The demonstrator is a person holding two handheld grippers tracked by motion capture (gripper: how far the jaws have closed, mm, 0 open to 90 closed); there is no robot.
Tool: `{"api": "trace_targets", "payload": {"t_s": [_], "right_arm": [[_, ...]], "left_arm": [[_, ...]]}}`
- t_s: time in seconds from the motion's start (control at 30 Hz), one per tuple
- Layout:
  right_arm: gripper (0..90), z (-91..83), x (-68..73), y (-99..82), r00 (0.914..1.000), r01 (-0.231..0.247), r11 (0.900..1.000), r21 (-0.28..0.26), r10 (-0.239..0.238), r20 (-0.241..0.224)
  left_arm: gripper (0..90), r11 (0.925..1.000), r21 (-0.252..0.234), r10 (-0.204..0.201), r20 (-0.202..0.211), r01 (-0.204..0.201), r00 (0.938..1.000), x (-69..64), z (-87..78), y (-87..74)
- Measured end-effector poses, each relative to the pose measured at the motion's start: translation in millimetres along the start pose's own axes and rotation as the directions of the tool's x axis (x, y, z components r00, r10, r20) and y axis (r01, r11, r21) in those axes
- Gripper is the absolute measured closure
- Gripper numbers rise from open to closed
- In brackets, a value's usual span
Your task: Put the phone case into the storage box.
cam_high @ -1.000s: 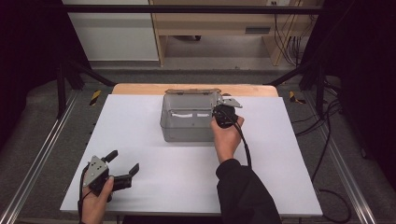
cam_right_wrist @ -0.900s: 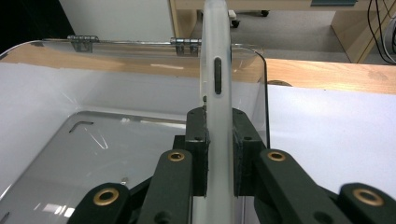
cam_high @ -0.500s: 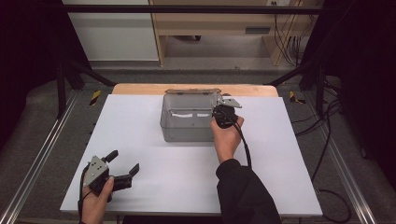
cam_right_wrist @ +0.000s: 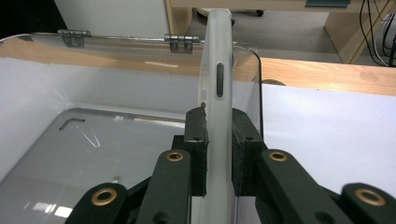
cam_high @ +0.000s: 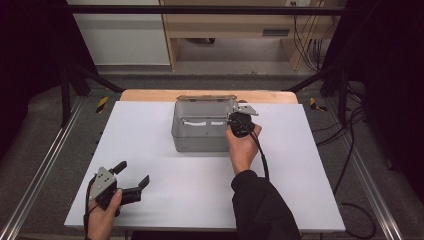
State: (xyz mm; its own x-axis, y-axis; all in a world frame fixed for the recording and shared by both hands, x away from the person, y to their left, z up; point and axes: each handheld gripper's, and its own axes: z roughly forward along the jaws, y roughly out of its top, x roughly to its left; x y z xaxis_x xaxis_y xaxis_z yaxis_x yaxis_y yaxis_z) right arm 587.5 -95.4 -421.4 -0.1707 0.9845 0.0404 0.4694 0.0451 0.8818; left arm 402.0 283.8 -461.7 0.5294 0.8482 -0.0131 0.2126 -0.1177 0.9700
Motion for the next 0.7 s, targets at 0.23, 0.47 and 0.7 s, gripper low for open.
{"api": "trace_targets", "payload": {"t_s": [0.23, 0.47, 0.7], "right_arm": [[78.6, 0.2, -0.2, 0.2, 0.9998, 0.015, 0.9999, 0.001, -0.015, 0.015], [78.4, 0.8, -1.9, 0.3, 0.9997, 0.009, 0.9999, 0.005, -0.009, 0.021], [78.8, 1.5, -2.8, 0.7, 0.9997, 0.015, 0.9999, 0.005, -0.015, 0.02]], "left_arm": [[3.5, 1.0, 0.001, 0.001, 0.002, -0.001, 1.0, -0.3, 0.1, 0.0], [3.6, 1.0, 0.002, 0.0, 0.004, 0.0, 1.0, -0.4, 0.3, -0.1], [3.6, 1.0, 0.002, 0.0, 0.005, 0.0, 1.0, -0.4, 0.3, -0.1]]}}
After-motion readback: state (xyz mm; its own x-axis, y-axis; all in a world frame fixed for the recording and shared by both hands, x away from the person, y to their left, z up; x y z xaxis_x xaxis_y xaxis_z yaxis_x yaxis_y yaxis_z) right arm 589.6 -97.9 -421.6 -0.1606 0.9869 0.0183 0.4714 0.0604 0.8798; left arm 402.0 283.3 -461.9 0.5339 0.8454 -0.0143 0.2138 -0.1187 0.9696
